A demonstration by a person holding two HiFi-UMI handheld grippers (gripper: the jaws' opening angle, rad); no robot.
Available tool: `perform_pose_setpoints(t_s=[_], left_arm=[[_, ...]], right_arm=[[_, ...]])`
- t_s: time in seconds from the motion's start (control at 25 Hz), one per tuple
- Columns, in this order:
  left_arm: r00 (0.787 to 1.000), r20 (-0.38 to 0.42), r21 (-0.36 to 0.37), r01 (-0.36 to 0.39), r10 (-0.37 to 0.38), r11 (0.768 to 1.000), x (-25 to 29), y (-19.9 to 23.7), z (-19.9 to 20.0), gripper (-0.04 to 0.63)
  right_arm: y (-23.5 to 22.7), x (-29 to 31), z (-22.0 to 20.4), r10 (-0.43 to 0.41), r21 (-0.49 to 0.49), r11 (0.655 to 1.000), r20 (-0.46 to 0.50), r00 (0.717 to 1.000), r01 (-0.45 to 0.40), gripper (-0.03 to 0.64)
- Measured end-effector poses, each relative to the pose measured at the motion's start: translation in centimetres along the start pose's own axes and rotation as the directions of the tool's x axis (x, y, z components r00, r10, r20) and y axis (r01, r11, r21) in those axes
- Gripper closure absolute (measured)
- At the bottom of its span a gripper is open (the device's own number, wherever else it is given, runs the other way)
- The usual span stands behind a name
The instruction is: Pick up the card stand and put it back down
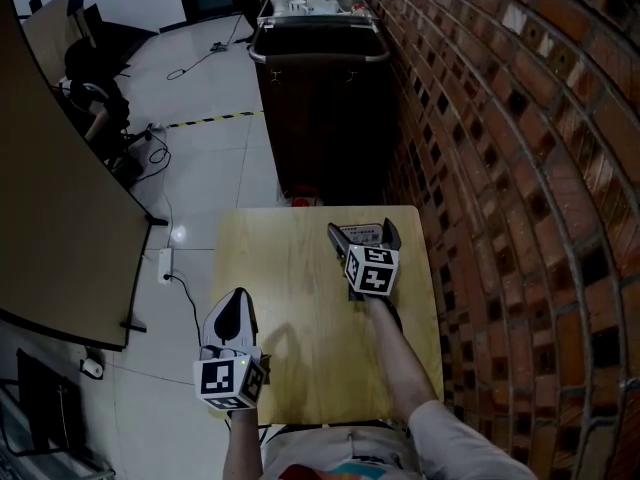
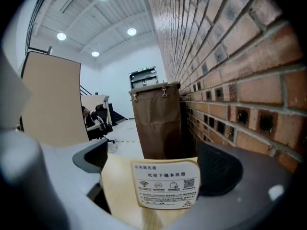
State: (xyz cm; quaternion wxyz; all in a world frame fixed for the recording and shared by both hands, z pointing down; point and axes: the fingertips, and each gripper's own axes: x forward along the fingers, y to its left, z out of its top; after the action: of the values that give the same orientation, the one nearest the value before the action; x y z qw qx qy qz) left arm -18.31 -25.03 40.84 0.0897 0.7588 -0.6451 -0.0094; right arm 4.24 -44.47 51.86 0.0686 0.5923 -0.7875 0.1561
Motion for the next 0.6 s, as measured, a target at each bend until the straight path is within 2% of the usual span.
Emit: perform_pose_setpoints(t_s=[0.08,0.12,0.2,0.24,0.32,0.48,0.6], left_arm=[[1.000,0.008,0.001,0.016,-0.016,1.000,-0.1,-0.7,0.3,0.591],[1.000,0.014,0.002,0.025,-0.025,1.000,-0.2,-1.1,0.5,0.591],[0.998,0.035,0.006,0.044,-0.044,0.999,-0.3,-1.8,1.0,0.591],[0.998,0.046,0.007,0.052,-0.053,0.999,-0.4,-2.1,1.3,0.591],[0.995,0.069,0.010,0.067,-0.067,0.998,-0.7,-2.7,1.9,0.591],[0.991,0.089,0.043,0.097,-0.101,0.994,-1.8,-4.3,3.5,0.591],[0.987,0.108,0.075,0.109,-0.117,0.991,-2.6,-5.4,4.7,0.591]], right_arm=[[1.0,-2.2,2.6,0.010,-0.014,1.000,0.059,0.998,-0.009,0.118],[1.2,-3.6,3.9,-0.003,-0.030,1.000,0.091,0.996,0.006,0.206],[1.6,-6.7,6.7,-0.035,-0.064,0.997,0.169,0.985,0.047,0.441],[1.9,-8.4,8.1,-0.038,-0.076,0.996,0.213,0.976,0.056,0.525],[2.8,-11.9,10.8,-0.005,-0.083,0.996,0.301,0.954,0.032,0.617],[4.8,-19.0,13.9,0.097,-0.071,0.995,0.403,0.910,-0.075,0.617],[5.2,-22.9,13.5,0.105,-0.055,0.994,0.407,0.908,-0.091,0.617]])
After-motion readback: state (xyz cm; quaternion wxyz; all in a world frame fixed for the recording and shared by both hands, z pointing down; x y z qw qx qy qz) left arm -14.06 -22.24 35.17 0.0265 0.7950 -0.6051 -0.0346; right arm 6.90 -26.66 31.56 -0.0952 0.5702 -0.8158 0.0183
